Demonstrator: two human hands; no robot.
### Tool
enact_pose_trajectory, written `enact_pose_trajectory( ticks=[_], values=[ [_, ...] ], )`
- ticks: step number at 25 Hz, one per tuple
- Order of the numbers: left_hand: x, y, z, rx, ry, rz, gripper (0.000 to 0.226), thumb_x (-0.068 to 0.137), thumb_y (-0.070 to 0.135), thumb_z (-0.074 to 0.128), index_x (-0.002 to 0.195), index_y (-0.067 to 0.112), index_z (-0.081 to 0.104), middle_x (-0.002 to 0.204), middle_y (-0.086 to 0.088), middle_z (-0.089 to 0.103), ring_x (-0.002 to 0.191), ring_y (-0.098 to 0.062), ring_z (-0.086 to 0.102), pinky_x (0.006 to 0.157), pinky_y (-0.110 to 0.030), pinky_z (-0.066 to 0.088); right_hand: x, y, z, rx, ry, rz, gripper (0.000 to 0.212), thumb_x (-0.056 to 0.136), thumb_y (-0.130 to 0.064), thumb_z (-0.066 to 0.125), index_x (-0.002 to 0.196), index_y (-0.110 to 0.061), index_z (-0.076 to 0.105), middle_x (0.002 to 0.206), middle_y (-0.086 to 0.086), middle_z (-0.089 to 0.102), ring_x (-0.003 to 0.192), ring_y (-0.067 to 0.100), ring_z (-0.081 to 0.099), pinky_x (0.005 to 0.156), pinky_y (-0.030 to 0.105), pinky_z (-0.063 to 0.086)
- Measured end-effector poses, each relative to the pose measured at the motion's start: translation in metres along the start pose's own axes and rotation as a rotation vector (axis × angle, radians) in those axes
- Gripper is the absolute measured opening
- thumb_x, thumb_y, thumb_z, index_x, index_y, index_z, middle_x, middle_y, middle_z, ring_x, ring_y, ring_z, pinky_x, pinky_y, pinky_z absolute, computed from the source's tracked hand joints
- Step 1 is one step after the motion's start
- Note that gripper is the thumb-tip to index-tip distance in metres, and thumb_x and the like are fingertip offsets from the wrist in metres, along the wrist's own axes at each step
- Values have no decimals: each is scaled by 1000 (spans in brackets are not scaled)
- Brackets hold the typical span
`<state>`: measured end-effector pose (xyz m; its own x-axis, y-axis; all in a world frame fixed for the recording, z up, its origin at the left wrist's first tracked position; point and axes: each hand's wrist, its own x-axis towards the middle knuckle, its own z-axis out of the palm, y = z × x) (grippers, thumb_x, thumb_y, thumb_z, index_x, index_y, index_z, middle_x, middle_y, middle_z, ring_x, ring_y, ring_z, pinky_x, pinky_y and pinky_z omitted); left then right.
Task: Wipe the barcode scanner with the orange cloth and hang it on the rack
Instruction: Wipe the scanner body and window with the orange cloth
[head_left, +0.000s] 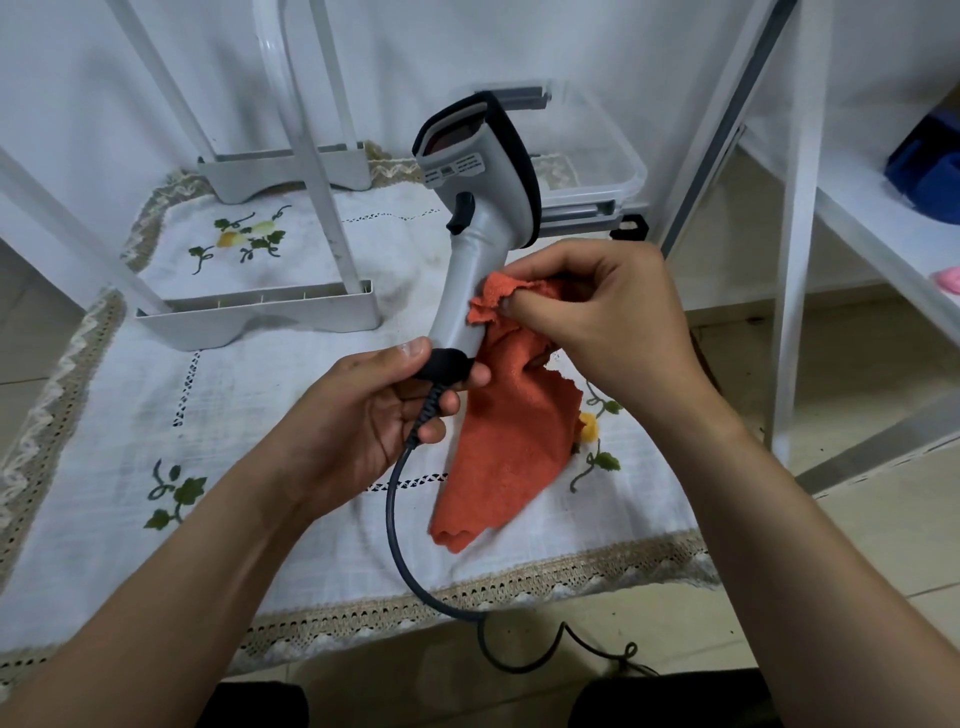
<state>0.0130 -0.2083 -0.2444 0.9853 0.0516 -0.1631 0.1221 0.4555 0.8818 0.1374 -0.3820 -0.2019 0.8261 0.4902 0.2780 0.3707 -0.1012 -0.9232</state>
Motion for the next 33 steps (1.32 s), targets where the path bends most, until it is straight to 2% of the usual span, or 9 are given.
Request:
enact_pose_trajectory(
  ticks=[2, 5, 9, 13, 17, 20, 27, 31, 33],
  values=[
    [0, 1, -1, -15, -1, -1, 58, 67, 45, 85, 106, 3, 77, 107, -17, 76, 73, -12, 64, 53, -20, 49, 0, 1, 2, 43, 51, 15, 10, 84, -2, 81, 90, -10, 82, 75, 4, 79, 59, 17, 73, 54, 33, 62],
    [0, 2, -1, -8, 2, -1, 58, 66, 46, 86, 105, 5, 79, 106, -16, 76, 72, -11, 65, 54, -20, 49, -1, 1, 3, 33, -17, 12, 10, 83, -1, 82, 89, -10, 83, 74, 1, 79, 61, 17, 75, 59, 36, 64],
    [0, 1, 1, -16, 0, -2, 58, 64, 45, 87, 104, 4, 78, 105, -17, 76, 71, -12, 65, 53, -20, 49, -1, 1, 3, 54, 96, 20, 9, 85, -3, 81, 91, -9, 82, 72, 1, 78, 56, 12, 72, 52, 30, 61],
    [0, 1, -1, -14, 13, -13, 56, 65, 47, 86, 104, 6, 79, 106, -16, 76, 72, -11, 64, 54, -20, 49, -2, 1, 5, -42, -19, -2, 12, 83, -5, 82, 87, -15, 83, 71, -3, 78, 59, 6, 72, 59, 28, 61],
    [0, 2, 1, -23, 38, -17, 45, 72, 39, 82, 103, 6, 79, 105, -16, 76, 70, -11, 63, 53, -19, 48, -1, 0, 3, 16, 99, -8, 9, 83, -5, 83, 90, -11, 82, 74, -2, 78, 60, 4, 71, 54, 23, 57],
    [0, 3, 2, -34, 50, -17, 45, 71, 37, 82, 102, 4, 78, 105, -16, 76, 70, -11, 63, 53, -19, 48, -1, -1, 2, -46, 55, -45, 10, 81, -7, 84, 88, -15, 83, 76, -6, 78, 65, 0, 68, 61, 18, 53],
    [0, 3, 0, -39, 44, -23, 59, 59, 49, 90, 100, 8, 80, 102, -16, 76, 69, -11, 64, 53, -20, 49, -7, -6, 5, -82, -166, 10, 11, 81, -7, 84, 86, -17, 83, 71, -4, 78, 61, 1, 68, 62, 27, 59],
    [1, 3, 1, -43, 40, -23, 60, 59, 48, 89, 102, 7, 80, 104, -15, 76, 69, -10, 64, 54, -19, 49, -5, -2, 6, -72, -22, 22, 13, 82, -8, 82, 87, -19, 83, 71, -8, 78, 63, 1, 70, 63, 29, 60],
    [0, 3, 0, -44, 37, -21, 59, 61, 47, 88, 103, 7, 80, 103, -15, 76, 70, -10, 64, 54, -19, 49, -6, -3, 5, -73, -68, 28, 12, 82, -7, 82, 87, -18, 83, 72, -6, 78, 64, 5, 71, 64, 30, 61]
  ],
)
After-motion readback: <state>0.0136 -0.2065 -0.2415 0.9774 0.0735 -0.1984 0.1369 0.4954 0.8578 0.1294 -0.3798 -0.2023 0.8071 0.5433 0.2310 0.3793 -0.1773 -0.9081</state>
